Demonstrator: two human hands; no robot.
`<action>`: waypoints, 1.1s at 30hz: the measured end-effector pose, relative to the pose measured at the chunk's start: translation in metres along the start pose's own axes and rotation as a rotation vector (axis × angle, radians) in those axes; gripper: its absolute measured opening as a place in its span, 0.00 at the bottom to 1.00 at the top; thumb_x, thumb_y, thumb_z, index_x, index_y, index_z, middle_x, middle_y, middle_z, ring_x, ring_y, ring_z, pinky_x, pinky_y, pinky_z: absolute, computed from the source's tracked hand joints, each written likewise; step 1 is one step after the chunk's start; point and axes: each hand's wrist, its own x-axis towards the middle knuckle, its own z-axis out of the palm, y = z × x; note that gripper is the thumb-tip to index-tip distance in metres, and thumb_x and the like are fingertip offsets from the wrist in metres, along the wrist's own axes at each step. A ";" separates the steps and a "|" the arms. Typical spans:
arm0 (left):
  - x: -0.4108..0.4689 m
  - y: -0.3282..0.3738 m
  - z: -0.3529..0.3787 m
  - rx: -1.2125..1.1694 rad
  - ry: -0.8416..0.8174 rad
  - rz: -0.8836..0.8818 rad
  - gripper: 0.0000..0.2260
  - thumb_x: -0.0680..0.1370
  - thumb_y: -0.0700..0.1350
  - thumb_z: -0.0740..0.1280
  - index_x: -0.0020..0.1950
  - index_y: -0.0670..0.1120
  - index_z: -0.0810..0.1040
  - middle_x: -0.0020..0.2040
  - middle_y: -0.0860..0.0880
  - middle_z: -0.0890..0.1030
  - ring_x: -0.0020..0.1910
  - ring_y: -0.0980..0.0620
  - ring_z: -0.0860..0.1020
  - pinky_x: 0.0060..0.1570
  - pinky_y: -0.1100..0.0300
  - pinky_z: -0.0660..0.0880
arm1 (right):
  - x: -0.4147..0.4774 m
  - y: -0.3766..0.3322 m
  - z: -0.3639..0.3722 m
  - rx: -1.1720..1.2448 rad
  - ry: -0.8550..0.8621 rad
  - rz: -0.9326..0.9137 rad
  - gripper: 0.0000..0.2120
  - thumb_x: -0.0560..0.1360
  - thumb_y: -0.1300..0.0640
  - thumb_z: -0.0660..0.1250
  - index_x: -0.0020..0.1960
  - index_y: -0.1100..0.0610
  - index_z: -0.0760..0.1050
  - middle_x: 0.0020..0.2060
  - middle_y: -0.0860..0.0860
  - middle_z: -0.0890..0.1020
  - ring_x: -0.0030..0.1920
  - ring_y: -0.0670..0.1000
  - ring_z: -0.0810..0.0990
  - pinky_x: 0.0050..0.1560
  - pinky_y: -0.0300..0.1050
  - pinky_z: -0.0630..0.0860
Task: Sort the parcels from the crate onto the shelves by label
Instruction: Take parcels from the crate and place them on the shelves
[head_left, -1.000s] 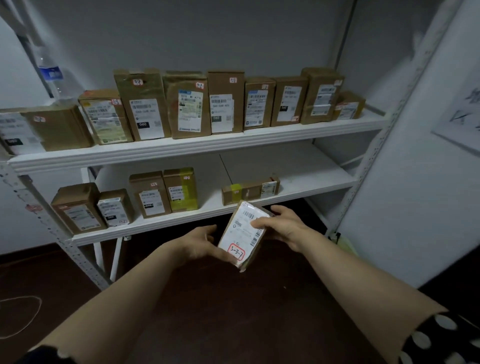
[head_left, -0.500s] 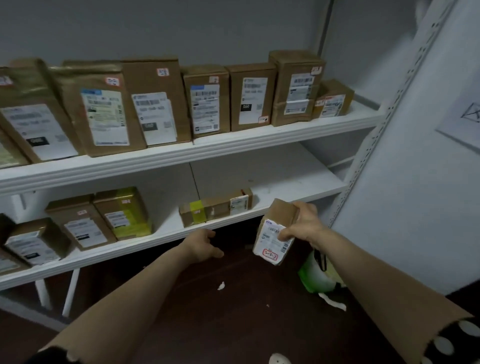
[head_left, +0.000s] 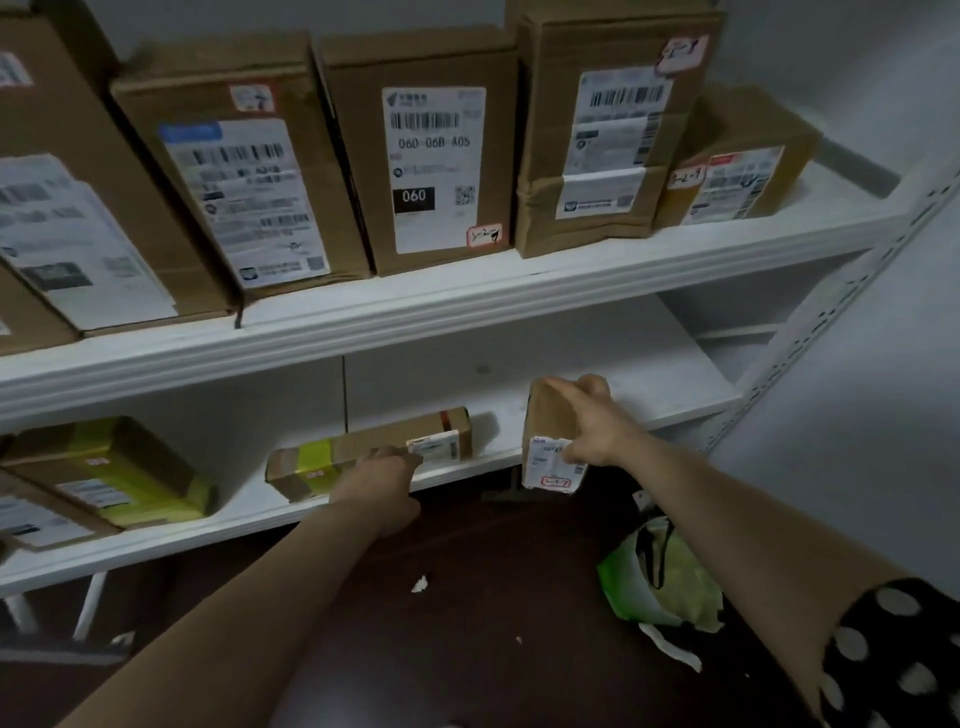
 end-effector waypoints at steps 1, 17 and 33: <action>0.012 0.003 -0.001 0.015 0.013 0.007 0.28 0.76 0.46 0.65 0.75 0.51 0.62 0.71 0.46 0.67 0.69 0.46 0.65 0.65 0.54 0.67 | 0.012 0.003 0.001 -0.021 -0.008 0.002 0.48 0.68 0.68 0.71 0.77 0.43 0.50 0.71 0.51 0.51 0.66 0.59 0.67 0.61 0.48 0.75; 0.111 0.021 0.013 -0.056 0.086 -0.030 0.35 0.78 0.43 0.64 0.79 0.46 0.47 0.78 0.43 0.51 0.77 0.44 0.49 0.72 0.52 0.57 | 0.127 0.039 0.014 -0.106 0.010 0.006 0.53 0.67 0.70 0.71 0.78 0.54 0.40 0.76 0.49 0.42 0.71 0.58 0.64 0.62 0.47 0.73; 0.048 0.067 -0.029 -0.028 0.060 0.082 0.34 0.77 0.43 0.64 0.78 0.48 0.51 0.75 0.45 0.60 0.74 0.44 0.58 0.68 0.49 0.66 | 0.015 0.030 -0.007 -0.079 0.083 0.082 0.48 0.71 0.66 0.69 0.78 0.52 0.40 0.76 0.54 0.36 0.77 0.56 0.45 0.71 0.49 0.63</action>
